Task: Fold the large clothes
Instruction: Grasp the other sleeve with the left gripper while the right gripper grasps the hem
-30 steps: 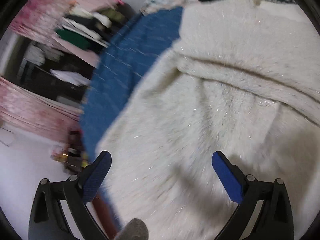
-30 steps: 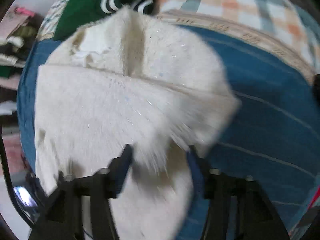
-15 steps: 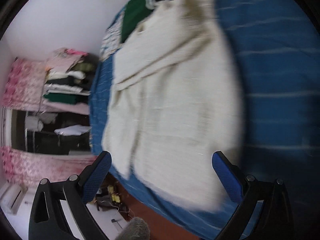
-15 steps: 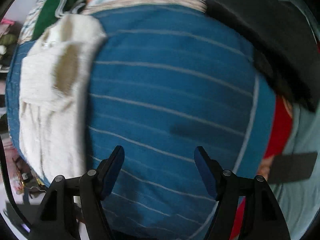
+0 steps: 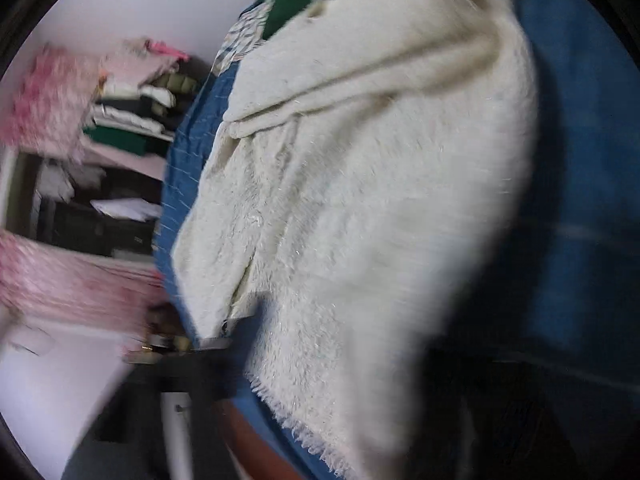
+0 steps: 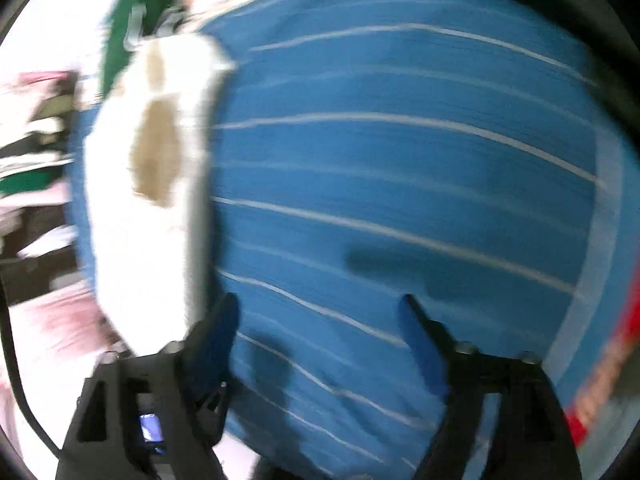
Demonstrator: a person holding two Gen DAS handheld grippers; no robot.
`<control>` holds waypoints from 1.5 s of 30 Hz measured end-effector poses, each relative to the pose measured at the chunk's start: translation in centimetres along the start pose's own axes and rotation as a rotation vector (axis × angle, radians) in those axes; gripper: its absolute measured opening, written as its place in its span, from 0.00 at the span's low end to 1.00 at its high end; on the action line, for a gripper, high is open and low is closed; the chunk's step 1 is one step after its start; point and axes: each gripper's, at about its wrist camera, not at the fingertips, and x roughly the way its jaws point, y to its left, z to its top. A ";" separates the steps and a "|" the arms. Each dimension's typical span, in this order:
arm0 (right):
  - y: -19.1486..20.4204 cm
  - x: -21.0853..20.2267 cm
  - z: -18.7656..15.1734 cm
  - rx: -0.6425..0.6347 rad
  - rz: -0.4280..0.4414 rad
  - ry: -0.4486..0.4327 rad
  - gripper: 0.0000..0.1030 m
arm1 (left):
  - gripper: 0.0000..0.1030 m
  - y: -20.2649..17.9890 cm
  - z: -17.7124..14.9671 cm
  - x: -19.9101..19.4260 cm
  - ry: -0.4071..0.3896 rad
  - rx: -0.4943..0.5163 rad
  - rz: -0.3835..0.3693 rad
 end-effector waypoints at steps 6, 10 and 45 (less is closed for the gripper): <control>5.4 5.8 5.7 -0.050 0.351 -0.027 0.87 | 0.10 2.3 0.2 -1.5 -0.067 -0.025 -0.067; 7.9 9.4 9.0 0.013 0.476 -0.009 0.87 | 0.09 3.7 0.2 -1.2 -0.083 -0.025 -0.115; 54.5 28.3 18.0 -0.217 -0.110 0.195 0.66 | 0.23 35.1 3.7 32.2 0.317 -0.641 -0.646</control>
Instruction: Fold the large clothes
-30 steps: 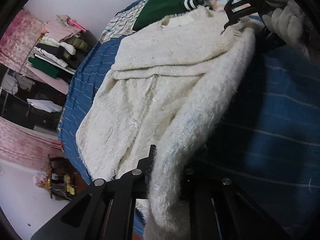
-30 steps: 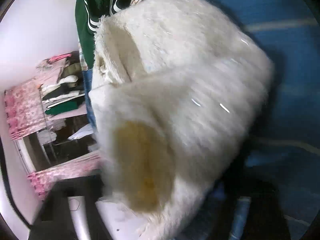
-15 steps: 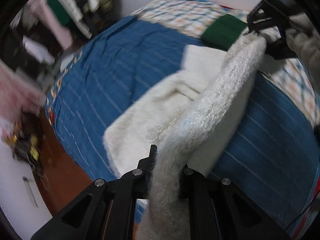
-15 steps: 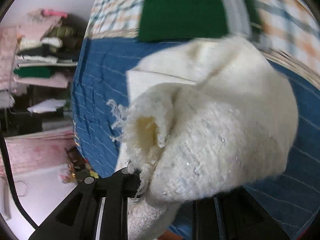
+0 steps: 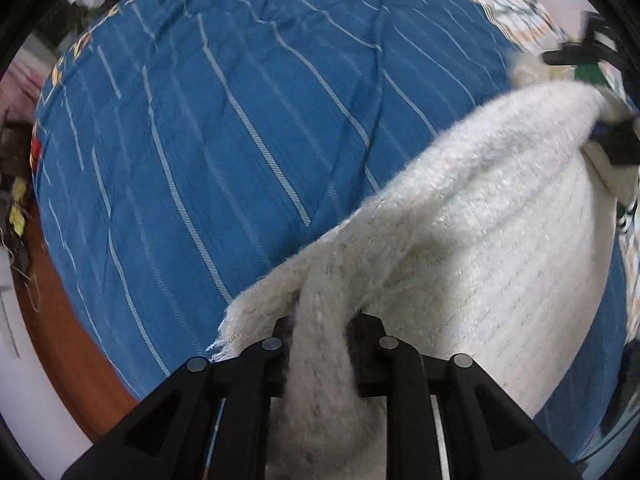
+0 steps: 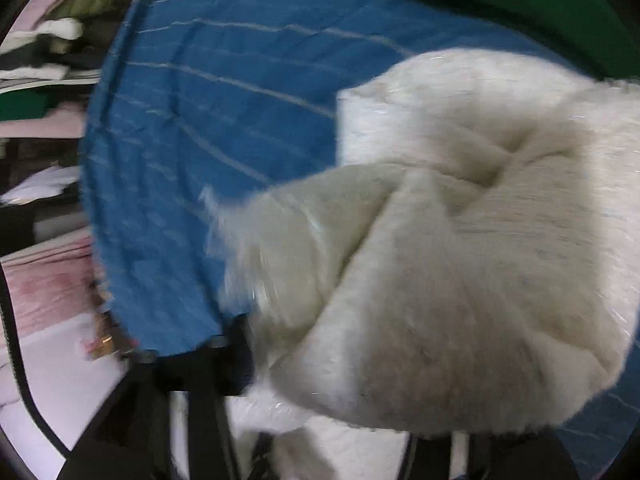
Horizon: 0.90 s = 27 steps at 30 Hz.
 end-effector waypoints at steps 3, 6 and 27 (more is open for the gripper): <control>-0.9 -3.1 -1.3 -0.082 0.177 0.023 0.66 | 0.54 0.7 -0.6 -1.0 -0.018 -0.028 0.033; -5.1 -7.8 -3.5 -0.096 0.268 -0.066 0.66 | 0.90 1.4 -1.6 -1.9 -0.060 -0.058 0.113; -23.9 -2.9 -1.0 0.196 0.491 -0.309 0.24 | 0.95 0.9 0.5 2.3 -0.060 0.004 0.248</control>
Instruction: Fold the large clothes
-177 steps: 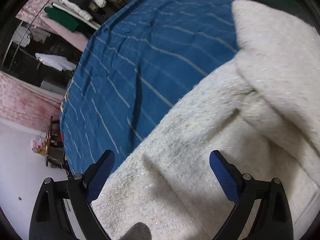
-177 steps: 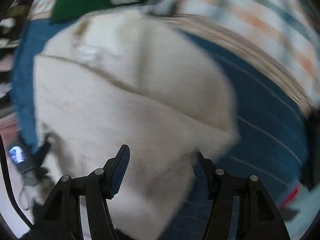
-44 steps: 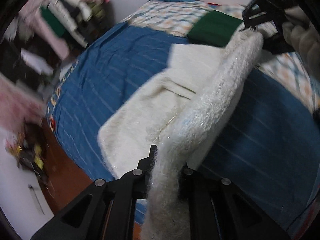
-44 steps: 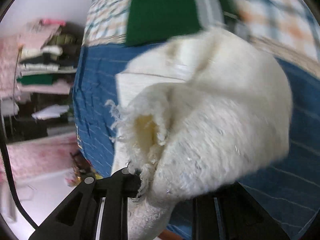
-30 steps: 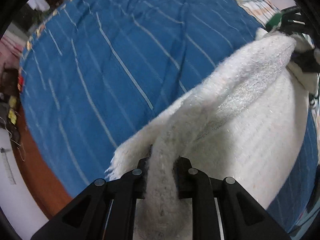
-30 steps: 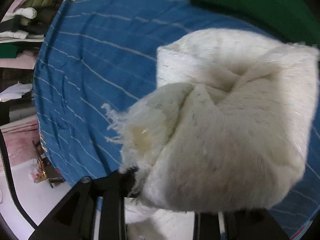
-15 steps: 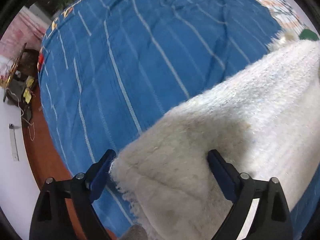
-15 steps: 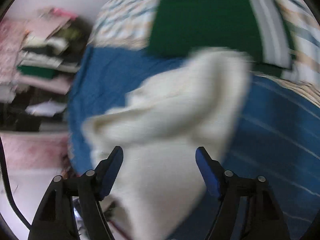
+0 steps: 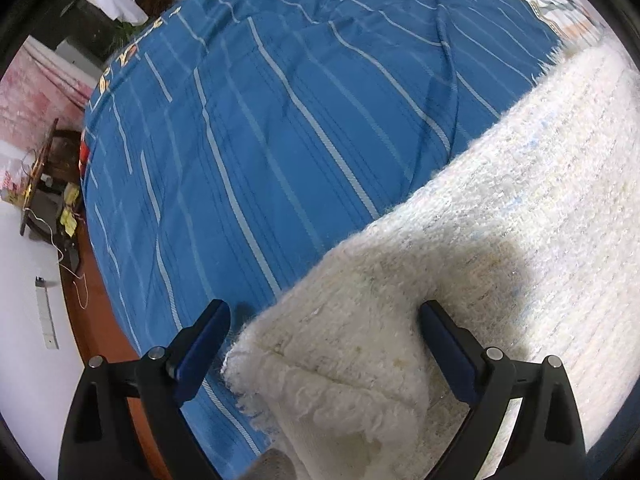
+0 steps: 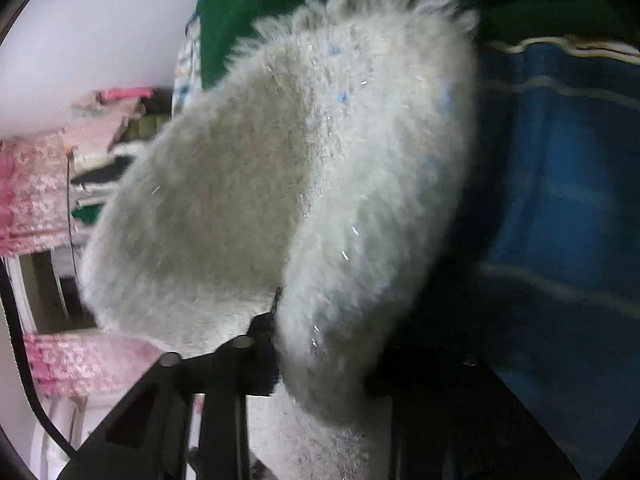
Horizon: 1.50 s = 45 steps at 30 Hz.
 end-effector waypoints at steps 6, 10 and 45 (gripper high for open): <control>-2.4 -8.5 -6.7 0.148 -0.001 -0.176 0.22 | 0.95 -2.2 1.1 -3.0 -0.041 0.062 -0.016; -7.3 -17.9 -15.9 0.325 -0.128 -0.320 0.22 | 0.95 -4.1 0.8 -6.1 -0.110 0.150 -0.047; -6.5 -16.0 -10.8 -0.022 -0.725 0.111 0.19 | 1.00 -16.7 -5.4 -4.2 -0.098 0.335 -0.155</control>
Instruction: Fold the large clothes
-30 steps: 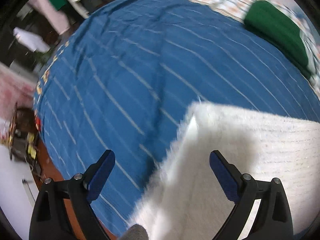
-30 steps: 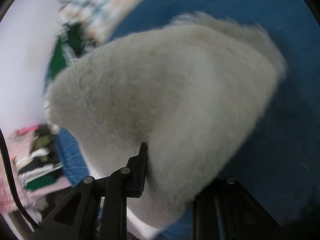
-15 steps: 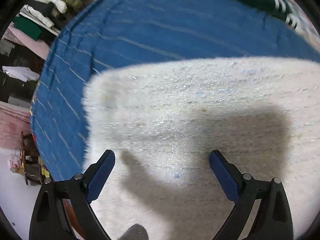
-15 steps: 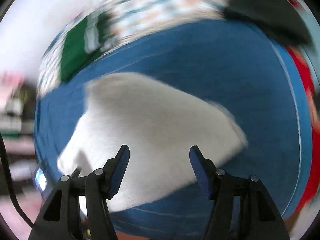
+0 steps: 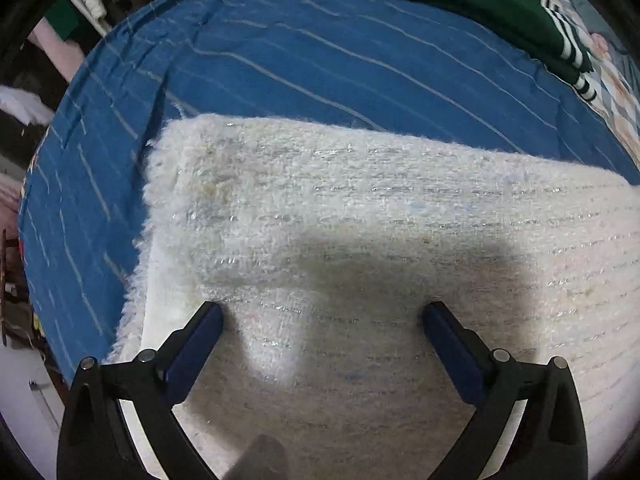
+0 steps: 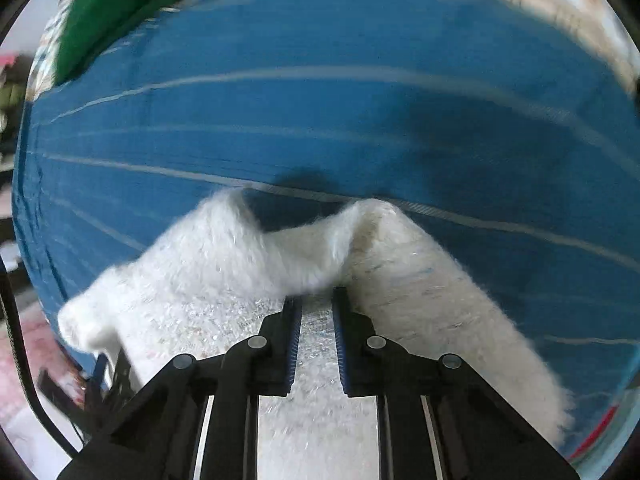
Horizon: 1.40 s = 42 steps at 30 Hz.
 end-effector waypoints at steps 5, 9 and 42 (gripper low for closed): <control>5.2 -3.5 -4.0 -0.170 0.101 -0.015 0.19 | 1.00 1.3 -0.4 -3.0 0.013 -0.097 0.019; 8.1 3.3 -5.0 -0.246 -0.005 0.113 0.19 | 1.00 1.1 -1.4 -5.8 -0.010 -0.117 0.057; -16.4 -1.3 -19.3 0.418 0.395 -0.174 0.55 | 1.00 -15.0 -0.1 -1.7 0.023 0.142 -0.007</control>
